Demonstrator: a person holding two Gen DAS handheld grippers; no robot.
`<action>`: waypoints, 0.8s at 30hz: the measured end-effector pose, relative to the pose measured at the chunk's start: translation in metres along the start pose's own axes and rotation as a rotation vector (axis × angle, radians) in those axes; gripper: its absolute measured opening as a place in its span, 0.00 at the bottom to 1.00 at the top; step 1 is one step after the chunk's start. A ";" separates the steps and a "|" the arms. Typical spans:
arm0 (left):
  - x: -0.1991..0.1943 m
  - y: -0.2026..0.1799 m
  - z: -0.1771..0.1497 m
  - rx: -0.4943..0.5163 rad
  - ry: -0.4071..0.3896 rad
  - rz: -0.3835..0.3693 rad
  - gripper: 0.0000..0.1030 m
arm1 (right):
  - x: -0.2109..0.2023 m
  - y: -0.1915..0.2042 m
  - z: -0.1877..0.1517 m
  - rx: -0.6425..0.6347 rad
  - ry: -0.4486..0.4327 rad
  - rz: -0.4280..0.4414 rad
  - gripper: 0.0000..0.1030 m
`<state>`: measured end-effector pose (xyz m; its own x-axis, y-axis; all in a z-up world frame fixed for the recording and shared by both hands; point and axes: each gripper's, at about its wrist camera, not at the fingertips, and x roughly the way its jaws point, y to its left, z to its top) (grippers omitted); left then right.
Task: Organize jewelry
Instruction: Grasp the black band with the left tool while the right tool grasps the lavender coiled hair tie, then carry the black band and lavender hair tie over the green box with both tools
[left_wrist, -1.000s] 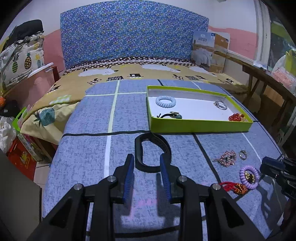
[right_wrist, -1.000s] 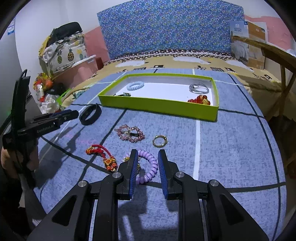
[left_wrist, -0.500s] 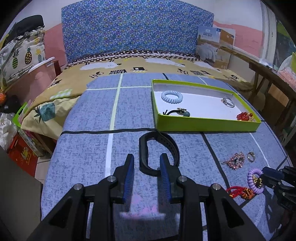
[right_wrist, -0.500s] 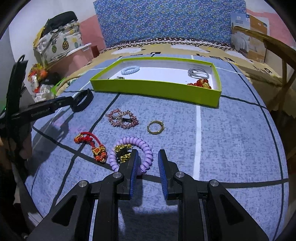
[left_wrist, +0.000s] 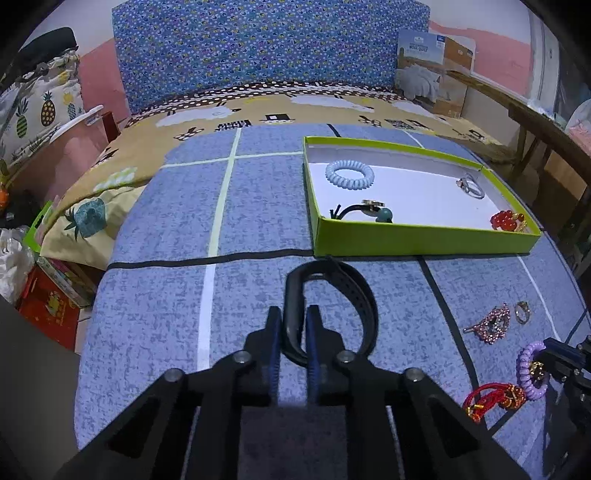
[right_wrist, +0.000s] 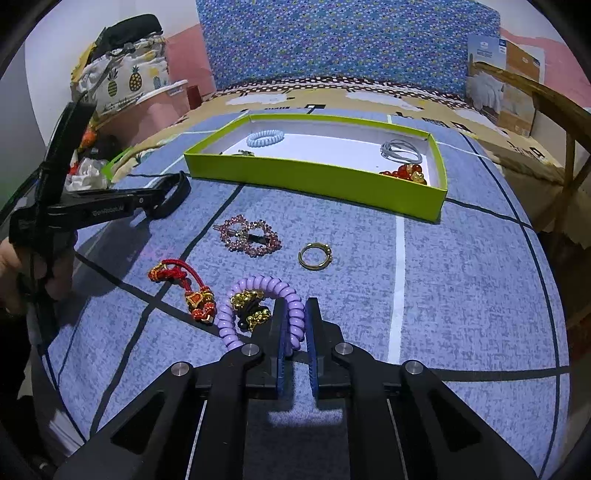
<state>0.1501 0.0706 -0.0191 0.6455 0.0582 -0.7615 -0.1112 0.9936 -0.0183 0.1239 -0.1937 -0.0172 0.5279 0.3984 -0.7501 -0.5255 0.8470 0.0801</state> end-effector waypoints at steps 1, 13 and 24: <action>-0.001 0.000 -0.001 0.000 -0.003 -0.002 0.13 | -0.002 0.000 0.000 0.000 -0.004 0.001 0.09; -0.023 -0.003 -0.011 0.016 -0.058 -0.025 0.12 | -0.021 -0.008 0.000 0.031 -0.050 -0.011 0.09; -0.055 -0.007 -0.015 0.015 -0.124 -0.062 0.12 | -0.036 -0.013 0.004 0.060 -0.094 -0.015 0.09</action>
<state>0.1043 0.0594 0.0131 0.7395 0.0074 -0.6731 -0.0573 0.9970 -0.0520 0.1146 -0.2177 0.0109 0.5973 0.4140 -0.6869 -0.4773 0.8718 0.1104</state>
